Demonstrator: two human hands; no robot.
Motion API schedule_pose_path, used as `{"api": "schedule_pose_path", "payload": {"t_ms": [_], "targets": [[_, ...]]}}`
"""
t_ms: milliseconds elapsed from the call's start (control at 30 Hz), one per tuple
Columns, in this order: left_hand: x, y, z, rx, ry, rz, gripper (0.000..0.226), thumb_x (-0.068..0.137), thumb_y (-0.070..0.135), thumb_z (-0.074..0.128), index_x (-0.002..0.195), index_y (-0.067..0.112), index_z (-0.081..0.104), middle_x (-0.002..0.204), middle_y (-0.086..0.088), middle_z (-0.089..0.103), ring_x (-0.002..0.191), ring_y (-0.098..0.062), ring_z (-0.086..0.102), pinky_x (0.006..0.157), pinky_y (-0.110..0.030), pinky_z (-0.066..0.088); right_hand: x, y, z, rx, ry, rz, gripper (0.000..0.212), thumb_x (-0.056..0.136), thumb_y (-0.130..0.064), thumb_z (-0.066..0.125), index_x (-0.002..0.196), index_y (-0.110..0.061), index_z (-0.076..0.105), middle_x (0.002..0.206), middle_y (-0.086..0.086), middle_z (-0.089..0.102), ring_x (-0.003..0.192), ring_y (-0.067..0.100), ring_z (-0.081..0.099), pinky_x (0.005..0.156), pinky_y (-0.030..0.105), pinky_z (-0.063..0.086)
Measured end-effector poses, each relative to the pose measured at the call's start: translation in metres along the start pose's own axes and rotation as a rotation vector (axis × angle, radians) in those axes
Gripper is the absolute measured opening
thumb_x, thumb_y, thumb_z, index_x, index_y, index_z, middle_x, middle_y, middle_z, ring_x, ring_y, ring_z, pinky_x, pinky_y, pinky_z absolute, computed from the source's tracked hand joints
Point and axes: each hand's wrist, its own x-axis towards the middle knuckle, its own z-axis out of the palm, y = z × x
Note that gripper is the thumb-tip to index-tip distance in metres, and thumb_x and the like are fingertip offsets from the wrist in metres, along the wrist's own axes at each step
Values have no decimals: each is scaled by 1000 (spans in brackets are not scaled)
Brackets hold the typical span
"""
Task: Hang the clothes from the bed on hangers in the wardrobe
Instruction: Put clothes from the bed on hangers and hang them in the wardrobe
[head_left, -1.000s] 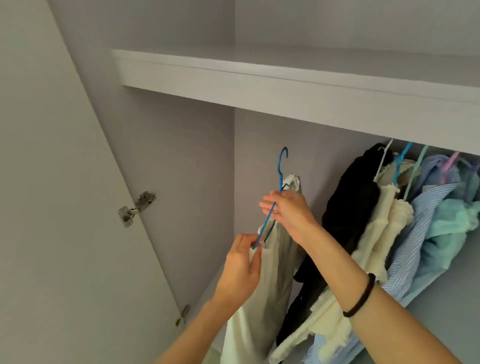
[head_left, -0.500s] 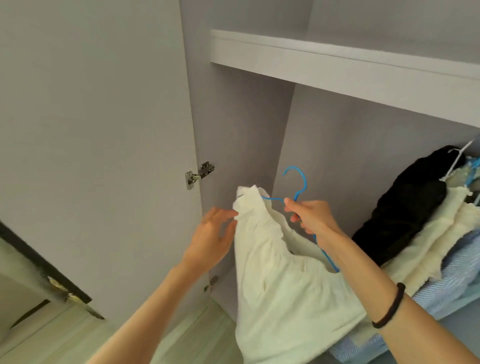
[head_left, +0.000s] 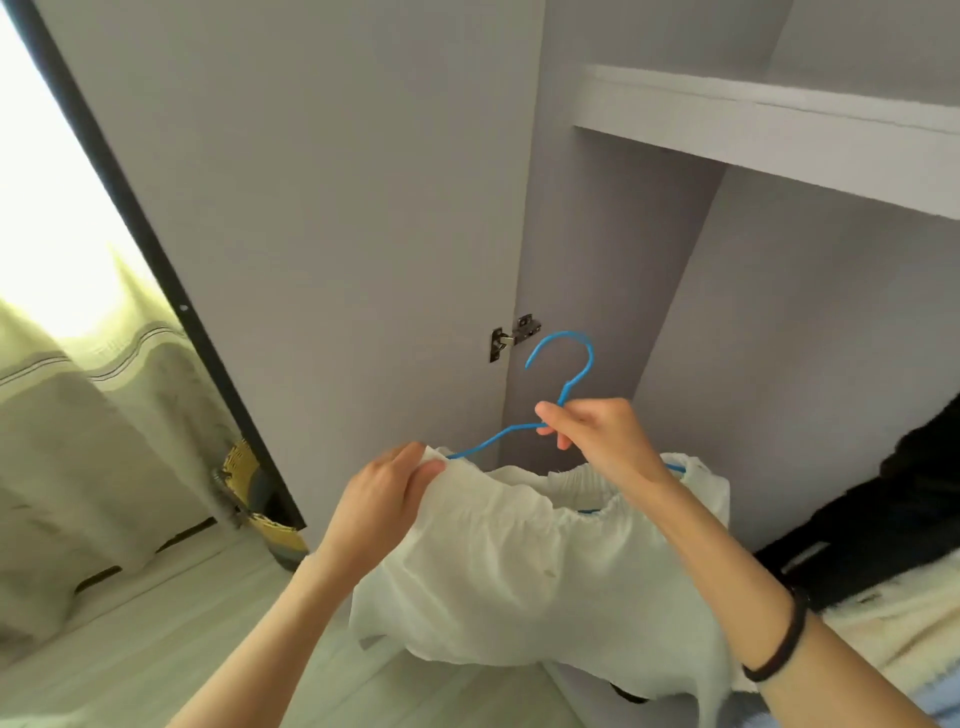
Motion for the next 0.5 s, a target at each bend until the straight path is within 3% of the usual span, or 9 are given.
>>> {"api": "schedule_pose_path", "payload": {"t_ms": [167, 300, 433, 500], "targets": [[-68, -33, -42, -39, 223, -178, 38, 95, 28, 45, 63, 33, 25, 52, 13, 35, 55, -2, 40, 54, -15, 31, 3, -26, 70, -33, -274, -143, 38, 86, -31, 64, 52, -17, 55, 50, -8, 52, 42, -2, 42, 49, 10, 32], [-121, -54, -77, 75, 336, -346, 36, 94, 27, 48, 63, 23, 31, 54, 14, 34, 60, 0, 41, 56, -17, 30, -1, -46, 133, -50, -393, -318, 32, 84, -34, 65, 56, -17, 60, 51, -11, 56, 43, 1, 43, 51, 14, 35], [-170, -65, -107, 201, 436, -590, 39, 93, 36, 52, 62, 16, 38, 57, 7, 44, 58, -12, 38, 58, -19, 31, -14, -69, 190, 23, -564, -477, 37, 84, -32, 66, 62, -2, 66, 48, -4, 52, 45, 4, 42, 49, 13, 32], [-193, -58, -118, 246, 524, -715, 38, 90, 29, 58, 59, 21, 38, 54, 8, 41, 55, -9, 40, 56, -21, 31, -21, -80, 215, 60, -671, -533, 36, 83, -32, 66, 57, -8, 65, 48, -5, 53, 46, 3, 44, 51, 12, 33]]}}
